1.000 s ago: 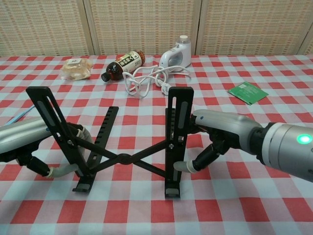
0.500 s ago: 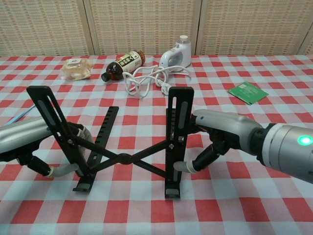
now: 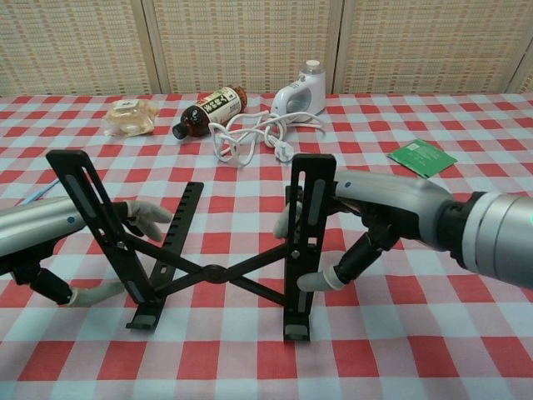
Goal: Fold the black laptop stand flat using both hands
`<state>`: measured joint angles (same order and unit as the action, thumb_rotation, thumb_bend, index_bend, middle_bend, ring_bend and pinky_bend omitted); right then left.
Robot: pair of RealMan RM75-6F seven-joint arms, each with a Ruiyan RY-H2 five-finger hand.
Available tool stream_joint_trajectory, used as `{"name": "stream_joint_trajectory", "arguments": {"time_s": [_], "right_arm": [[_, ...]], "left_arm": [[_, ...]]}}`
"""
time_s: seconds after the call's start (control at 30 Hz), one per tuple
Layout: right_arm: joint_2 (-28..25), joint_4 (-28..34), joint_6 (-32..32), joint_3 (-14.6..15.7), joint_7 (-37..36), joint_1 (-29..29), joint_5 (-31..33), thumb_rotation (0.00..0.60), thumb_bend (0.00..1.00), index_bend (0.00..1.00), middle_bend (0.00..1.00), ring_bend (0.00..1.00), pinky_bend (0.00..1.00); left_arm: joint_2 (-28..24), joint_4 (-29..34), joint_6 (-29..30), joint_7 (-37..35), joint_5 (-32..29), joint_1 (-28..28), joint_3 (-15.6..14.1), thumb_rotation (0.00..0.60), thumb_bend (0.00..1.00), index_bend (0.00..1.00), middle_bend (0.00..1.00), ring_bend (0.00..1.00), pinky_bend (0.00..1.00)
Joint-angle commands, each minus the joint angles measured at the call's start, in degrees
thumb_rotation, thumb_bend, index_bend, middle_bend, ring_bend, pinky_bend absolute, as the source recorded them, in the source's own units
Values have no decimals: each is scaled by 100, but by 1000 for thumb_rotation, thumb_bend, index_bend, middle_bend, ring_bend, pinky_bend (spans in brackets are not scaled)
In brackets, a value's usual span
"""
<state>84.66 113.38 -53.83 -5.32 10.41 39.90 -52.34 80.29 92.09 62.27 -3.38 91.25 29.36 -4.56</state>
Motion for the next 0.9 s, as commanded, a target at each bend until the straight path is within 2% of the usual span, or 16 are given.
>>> {"name": "stream_joint_trajectory", "arguments": {"time_s": [0.03,0.33,0.63,0.9], "right_arm": [[-84,111,-6,-65,-95,-24,-136,600,117,165,179,24,32],[15,212,-329,-287,-313,-125,-693,600,89,3,102,0,32],[591,-245,-770,-642,-216,-72,-726,600,89,0,79,0,32],[1004,-833,-1380,-989,376,6,-554,600,104,0,8,0,0]], "left_arm": [[-182,216,110,31,23,-53,-16,600,354,5,150,153,276],[-875,757,531,29,110,-244,-15,600,354,0,103,110,251],[-1249,880,955,13,157,-476,51,600,354,0,103,110,248],[-1407,880,1009,35,155,-525,137,600,354,0,103,110,248]]}}
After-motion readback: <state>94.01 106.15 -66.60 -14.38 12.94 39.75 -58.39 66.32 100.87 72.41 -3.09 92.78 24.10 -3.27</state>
